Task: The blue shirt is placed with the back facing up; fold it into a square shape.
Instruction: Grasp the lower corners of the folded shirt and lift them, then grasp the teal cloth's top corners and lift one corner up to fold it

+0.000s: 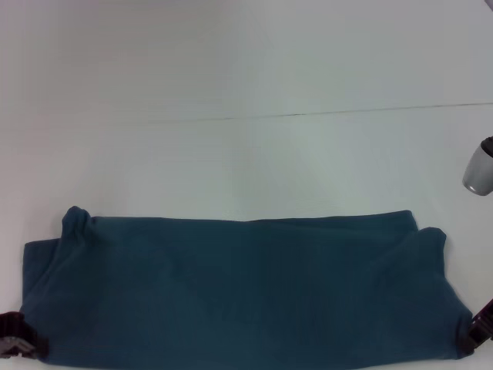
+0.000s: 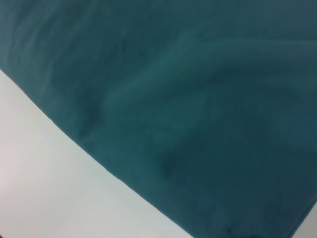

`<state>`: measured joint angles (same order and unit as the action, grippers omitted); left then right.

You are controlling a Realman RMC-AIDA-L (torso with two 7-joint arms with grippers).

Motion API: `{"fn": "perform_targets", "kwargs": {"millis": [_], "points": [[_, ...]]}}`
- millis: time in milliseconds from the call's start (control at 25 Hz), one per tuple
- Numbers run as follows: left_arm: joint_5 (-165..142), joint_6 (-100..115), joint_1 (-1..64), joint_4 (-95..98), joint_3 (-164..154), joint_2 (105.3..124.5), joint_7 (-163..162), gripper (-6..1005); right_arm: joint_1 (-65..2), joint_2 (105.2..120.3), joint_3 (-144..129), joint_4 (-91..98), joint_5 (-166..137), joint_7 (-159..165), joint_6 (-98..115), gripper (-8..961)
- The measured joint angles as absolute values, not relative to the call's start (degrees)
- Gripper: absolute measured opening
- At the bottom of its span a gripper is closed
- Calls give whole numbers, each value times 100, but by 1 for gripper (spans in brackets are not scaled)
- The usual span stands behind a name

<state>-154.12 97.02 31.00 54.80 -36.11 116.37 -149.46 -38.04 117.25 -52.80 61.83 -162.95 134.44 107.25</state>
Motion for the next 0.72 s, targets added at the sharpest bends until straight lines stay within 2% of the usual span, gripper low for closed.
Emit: {"fn": "perform_targets", "kwargs": {"millis": [160,400,520,720], "points": [[-15410,9651,3123,5471,-3612,11645,-14939,61,-3802,11701,-5267,6233,-16295,13409,10683,134],[-15391,9511,3132,5405,-3611,11646,-14891,61,-3817,11600,-4910,6428,-16204,12873,10906,383],[-15376,9479,3141,5405,-3531,11644,-14852,61,-3838,11543,-4612,6738,-16136,12603,11029,477],[-15137,9493,3156,5415,-3268,11599,-14727,60,-3745,11540,-4198,7378,-15351,12195,11041,633]]}}
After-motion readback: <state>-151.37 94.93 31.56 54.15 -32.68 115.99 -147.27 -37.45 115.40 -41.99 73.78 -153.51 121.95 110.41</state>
